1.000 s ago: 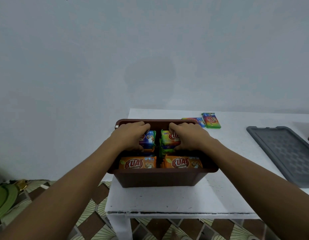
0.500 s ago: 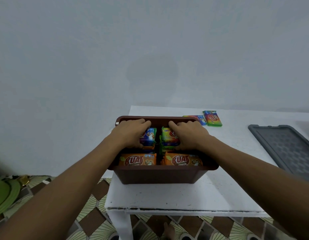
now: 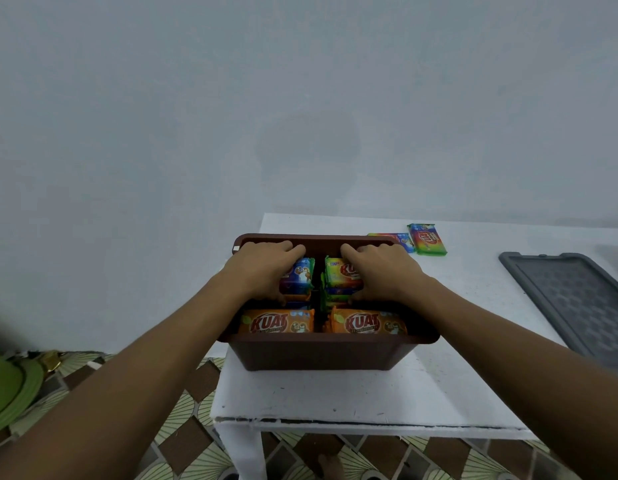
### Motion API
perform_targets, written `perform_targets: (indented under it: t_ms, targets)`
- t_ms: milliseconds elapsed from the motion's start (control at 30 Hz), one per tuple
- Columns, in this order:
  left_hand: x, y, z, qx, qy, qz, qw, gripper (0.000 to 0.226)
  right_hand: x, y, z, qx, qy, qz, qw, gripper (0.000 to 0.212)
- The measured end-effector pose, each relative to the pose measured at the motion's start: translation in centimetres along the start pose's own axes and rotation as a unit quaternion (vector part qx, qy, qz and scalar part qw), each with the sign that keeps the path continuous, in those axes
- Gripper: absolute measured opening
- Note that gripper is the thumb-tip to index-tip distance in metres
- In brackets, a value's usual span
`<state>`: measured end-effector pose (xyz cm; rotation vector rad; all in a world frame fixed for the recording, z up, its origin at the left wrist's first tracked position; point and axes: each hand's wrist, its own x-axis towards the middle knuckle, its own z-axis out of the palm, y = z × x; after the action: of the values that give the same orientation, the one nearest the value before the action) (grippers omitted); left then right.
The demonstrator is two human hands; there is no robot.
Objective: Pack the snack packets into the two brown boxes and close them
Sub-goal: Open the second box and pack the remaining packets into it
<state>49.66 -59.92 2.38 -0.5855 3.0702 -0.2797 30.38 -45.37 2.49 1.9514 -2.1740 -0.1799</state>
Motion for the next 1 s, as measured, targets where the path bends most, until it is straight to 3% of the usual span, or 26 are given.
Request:
perform_targets:
  t_ms: [133,233,400,667,833,1000]
  targets:
    - [-0.1,-0.1,0.1,-0.013,0.003,0.003,1.000,0.086,-0.1,0.3,-0.4,0.043,0.009,0.013,0.999,0.062]
    - [-0.1,-0.1,-0.1,-0.029,0.008,0.003,1.000,0.072,-0.2,0.6,-0.6,0.107,0.037,0.032,0.993,0.043]
    - [0.7,-0.2,-0.9,-0.034,0.041,0.014,0.999,0.048,-1.1,2.0,-0.3,0.291,0.113,0.036,0.949,0.013]
    - [6.2,1.1,-2.9,-0.135,0.145,0.080,0.977,0.024,-3.2,6.7,1.8,0.333,0.259,0.087,0.902,0.013]
    - [11.9,3.1,-3.4,-0.183,0.180,0.094,0.962,0.017,-3.9,12.7,5.4,0.344,0.217,0.187,0.894,0.012]
    - [19.4,4.7,-2.6,-0.189,0.088,0.098,0.973,0.020,-3.4,18.5,9.8,0.314,0.093,0.258,0.909,0.019]
